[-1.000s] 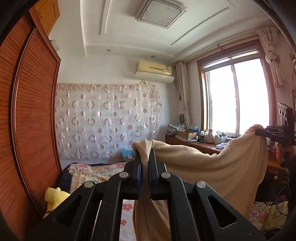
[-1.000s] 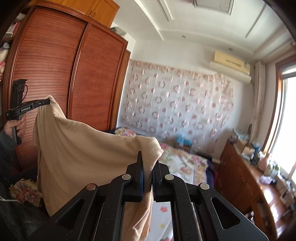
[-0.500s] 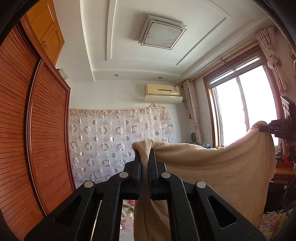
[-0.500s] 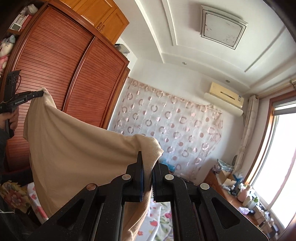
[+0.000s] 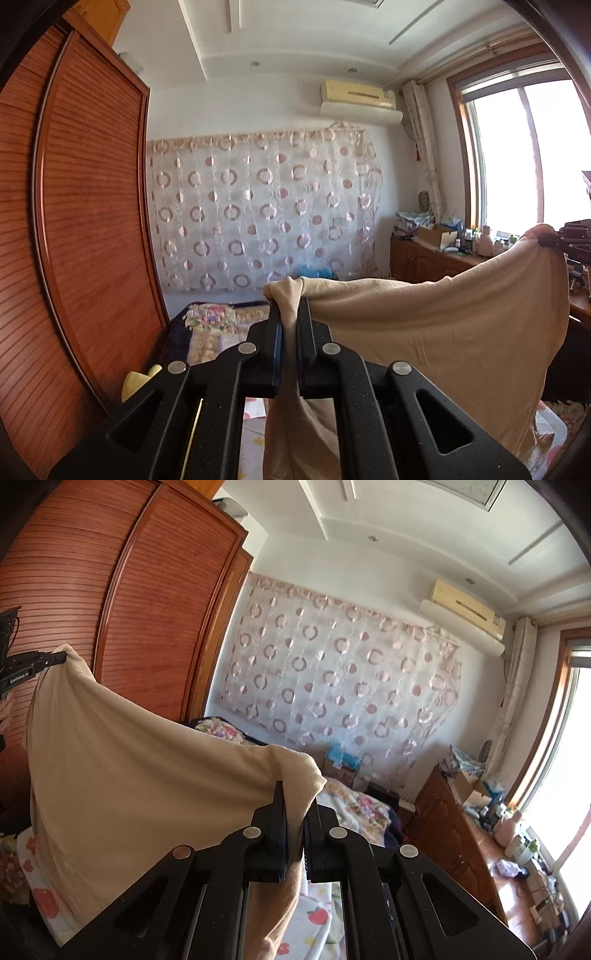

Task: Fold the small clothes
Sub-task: 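Lift the peach shirt high with both grippers, holding it spread between them, then lower the shirt onto the bed with both grippers and open them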

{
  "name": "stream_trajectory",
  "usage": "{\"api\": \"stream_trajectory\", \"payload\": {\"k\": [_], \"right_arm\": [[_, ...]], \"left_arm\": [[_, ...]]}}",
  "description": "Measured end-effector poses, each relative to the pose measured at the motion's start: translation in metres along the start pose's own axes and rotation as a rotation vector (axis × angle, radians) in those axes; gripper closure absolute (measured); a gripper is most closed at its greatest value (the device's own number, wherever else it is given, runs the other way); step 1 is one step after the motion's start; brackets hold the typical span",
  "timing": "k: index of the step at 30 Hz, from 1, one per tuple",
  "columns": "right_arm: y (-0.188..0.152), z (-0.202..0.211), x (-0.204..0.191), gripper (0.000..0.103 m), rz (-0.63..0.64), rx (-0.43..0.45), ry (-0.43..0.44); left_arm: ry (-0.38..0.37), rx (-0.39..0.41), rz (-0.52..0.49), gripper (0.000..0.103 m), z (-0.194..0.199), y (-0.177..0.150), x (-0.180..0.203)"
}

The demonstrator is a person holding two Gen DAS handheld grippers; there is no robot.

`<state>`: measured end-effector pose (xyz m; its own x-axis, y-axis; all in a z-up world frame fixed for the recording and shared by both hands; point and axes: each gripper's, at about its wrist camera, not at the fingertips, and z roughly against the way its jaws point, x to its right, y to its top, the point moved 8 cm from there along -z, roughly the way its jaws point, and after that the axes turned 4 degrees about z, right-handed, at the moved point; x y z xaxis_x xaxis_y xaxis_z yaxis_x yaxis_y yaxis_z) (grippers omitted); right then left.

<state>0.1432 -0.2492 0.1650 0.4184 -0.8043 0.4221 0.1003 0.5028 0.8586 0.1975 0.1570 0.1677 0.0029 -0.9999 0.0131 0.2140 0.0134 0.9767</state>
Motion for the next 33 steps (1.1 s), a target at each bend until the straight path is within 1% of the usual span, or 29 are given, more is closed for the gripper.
{"api": "stream_trajectory", "payload": {"k": [2,4,6,9,12,14,16,17,21,24,27,29,31,33], "right_arm": [[-0.019,-0.041,-0.001,0.097,-0.018,-0.047,0.007],[-0.037,-0.081,0.000,0.097,-0.048,-0.101,0.016],[-0.053,-0.115,-0.003,0.097,-0.052,-0.140,0.018],[-0.072,-0.162,-0.005,0.097,-0.059,-0.207,0.034],[-0.082,-0.202,-0.004,0.097,-0.068,-0.264,0.055],[-0.090,-0.225,-0.003,0.097,-0.086,-0.300,0.069],[-0.077,-0.250,0.006,0.097,-0.107,-0.337,0.084],[-0.074,-0.258,0.011,0.097,-0.113,-0.357,0.091],[-0.081,-0.294,0.019,0.097,-0.136,-0.432,0.118],[-0.081,-0.321,0.028,0.097,-0.165,-0.473,0.139],[-0.088,-0.332,0.027,0.097,-0.191,-0.502,0.153],[-0.095,-0.331,0.021,0.097,-0.198,-0.518,0.161],[-0.098,-0.335,0.019,0.096,-0.204,-0.531,0.168],[-0.102,-0.337,0.016,0.096,-0.212,-0.545,0.170]], "left_arm": [[0.008,-0.065,0.006,0.096,-0.043,-0.029,-0.002],[0.016,-0.122,0.009,0.096,-0.078,-0.054,-0.002],[0.024,-0.173,0.006,0.096,-0.107,-0.078,0.001],[0.027,-0.240,0.007,0.096,-0.147,-0.105,0.001],[0.032,-0.306,0.002,0.096,-0.181,-0.128,0.003],[0.027,-0.340,0.002,0.096,-0.199,-0.137,0.005],[0.022,-0.375,-0.003,0.096,-0.217,-0.144,0.005],[0.019,-0.392,-0.009,0.096,-0.226,-0.149,0.006],[0.011,-0.462,-0.045,0.096,-0.257,-0.170,0.011],[0.007,-0.506,-0.053,0.096,-0.278,-0.184,0.012],[0.003,-0.544,-0.057,0.096,-0.295,-0.197,0.011],[-0.004,-0.562,-0.057,0.096,-0.301,-0.204,0.010],[0.000,-0.585,-0.058,0.090,-0.304,-0.212,0.008],[0.002,-0.599,-0.047,0.089,-0.306,-0.216,0.006]]}}
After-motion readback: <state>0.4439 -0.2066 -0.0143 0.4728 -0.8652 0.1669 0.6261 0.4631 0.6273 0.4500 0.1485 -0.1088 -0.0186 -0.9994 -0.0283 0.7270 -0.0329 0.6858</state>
